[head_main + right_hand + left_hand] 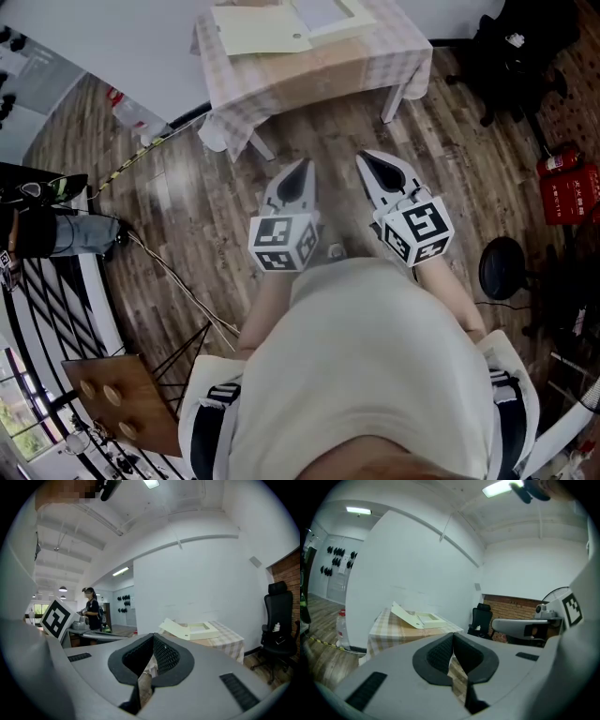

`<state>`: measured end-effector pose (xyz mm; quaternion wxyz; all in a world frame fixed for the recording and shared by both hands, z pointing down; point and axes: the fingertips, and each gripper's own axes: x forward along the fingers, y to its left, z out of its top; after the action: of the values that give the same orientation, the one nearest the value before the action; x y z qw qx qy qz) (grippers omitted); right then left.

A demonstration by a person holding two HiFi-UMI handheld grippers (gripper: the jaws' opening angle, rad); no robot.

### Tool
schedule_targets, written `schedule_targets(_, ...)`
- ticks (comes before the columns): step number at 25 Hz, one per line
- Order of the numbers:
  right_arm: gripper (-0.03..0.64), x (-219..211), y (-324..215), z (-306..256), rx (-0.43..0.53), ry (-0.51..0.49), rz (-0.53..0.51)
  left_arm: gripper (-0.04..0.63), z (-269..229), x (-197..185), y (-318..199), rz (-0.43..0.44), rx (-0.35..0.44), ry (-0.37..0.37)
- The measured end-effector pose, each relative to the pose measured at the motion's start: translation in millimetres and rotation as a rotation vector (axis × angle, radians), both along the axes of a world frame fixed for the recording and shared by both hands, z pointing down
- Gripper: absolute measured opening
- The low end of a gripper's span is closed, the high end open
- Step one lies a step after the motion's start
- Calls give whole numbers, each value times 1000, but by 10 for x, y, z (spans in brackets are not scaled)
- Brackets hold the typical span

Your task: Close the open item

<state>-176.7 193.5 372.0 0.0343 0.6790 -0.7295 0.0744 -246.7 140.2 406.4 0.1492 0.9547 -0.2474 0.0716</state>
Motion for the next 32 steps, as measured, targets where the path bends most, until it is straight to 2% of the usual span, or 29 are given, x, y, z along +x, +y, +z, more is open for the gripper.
schedule_targets(8, 0, -58, -126, 74, -23, -12, 32, 6, 58, -11, -199, 28, -15, -10)
schedule_targets(17, 0, 183, -406, 88, -23, -17, 31, 6, 98, 181, -475, 6, -26, 0)
schedule_targets(25, 0, 611, -1064, 90, 1, 3, -33, 6, 135, 533, -1090, -60, -36, 9)
schedule_targets(32, 0, 1223, -1623, -21, 6, -6, -83, 7, 52, 1022, -1678, -135, -65, 30)
